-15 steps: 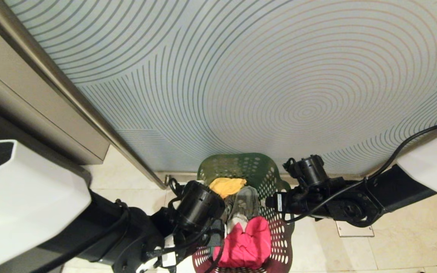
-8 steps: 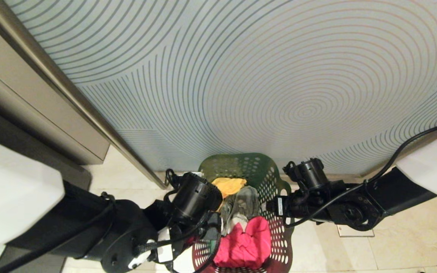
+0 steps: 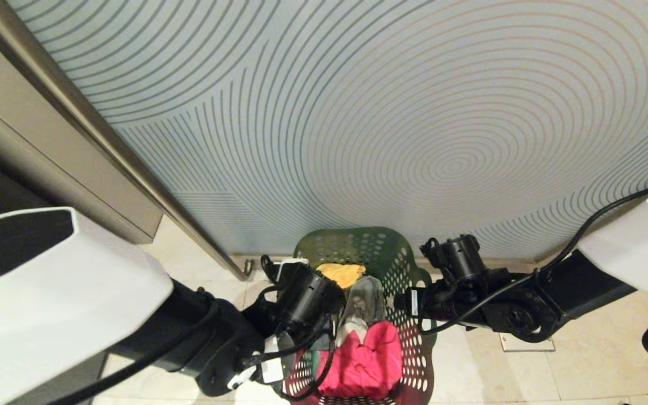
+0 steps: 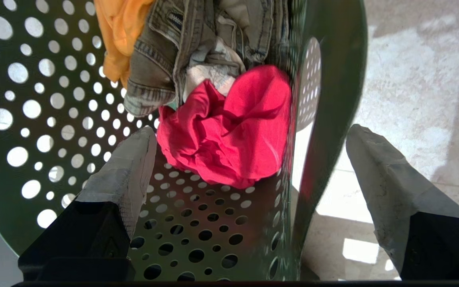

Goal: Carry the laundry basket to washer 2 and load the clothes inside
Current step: Pick up the clothes basket and put it beside the washing machine

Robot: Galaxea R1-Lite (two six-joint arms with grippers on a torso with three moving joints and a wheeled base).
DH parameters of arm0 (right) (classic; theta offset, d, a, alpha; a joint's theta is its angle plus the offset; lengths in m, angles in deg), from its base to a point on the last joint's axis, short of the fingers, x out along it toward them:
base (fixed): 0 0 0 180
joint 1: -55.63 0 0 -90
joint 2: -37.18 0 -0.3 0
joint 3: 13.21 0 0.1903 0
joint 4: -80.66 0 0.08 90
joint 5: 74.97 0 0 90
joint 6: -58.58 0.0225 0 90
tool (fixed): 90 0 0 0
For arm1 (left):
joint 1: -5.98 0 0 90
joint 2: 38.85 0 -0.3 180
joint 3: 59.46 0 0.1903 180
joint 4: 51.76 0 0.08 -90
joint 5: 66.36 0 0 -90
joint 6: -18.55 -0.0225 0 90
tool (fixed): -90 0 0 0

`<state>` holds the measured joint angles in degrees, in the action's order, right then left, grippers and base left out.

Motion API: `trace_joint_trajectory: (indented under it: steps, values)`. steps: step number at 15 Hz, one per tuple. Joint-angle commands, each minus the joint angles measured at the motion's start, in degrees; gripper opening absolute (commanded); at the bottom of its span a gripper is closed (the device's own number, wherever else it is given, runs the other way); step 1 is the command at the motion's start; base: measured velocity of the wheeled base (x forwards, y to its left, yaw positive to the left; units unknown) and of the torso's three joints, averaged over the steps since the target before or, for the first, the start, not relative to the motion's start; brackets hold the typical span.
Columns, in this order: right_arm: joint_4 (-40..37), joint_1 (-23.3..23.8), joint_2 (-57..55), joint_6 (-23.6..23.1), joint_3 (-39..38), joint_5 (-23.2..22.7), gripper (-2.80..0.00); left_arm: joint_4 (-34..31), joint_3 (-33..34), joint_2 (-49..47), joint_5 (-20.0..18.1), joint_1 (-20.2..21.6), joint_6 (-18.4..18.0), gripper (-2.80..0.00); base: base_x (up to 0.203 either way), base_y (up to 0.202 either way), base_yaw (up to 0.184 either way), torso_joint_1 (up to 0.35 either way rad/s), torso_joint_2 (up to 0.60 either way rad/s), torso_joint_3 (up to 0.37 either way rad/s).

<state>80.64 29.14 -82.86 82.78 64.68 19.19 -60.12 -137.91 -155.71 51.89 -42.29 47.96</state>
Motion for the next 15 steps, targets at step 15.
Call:
trace_joint_trajectory:
  steps: [15]
  values:
    - [5.7, -0.1, -3.3, 0.2, 1.4, -1.5, 0.0, -3.4, -3.8, 2.4, 2.3, 3.2, -2.7, 0.0, 0.0, 0.0, 0.0, 0.0, 0.0, 0.0]
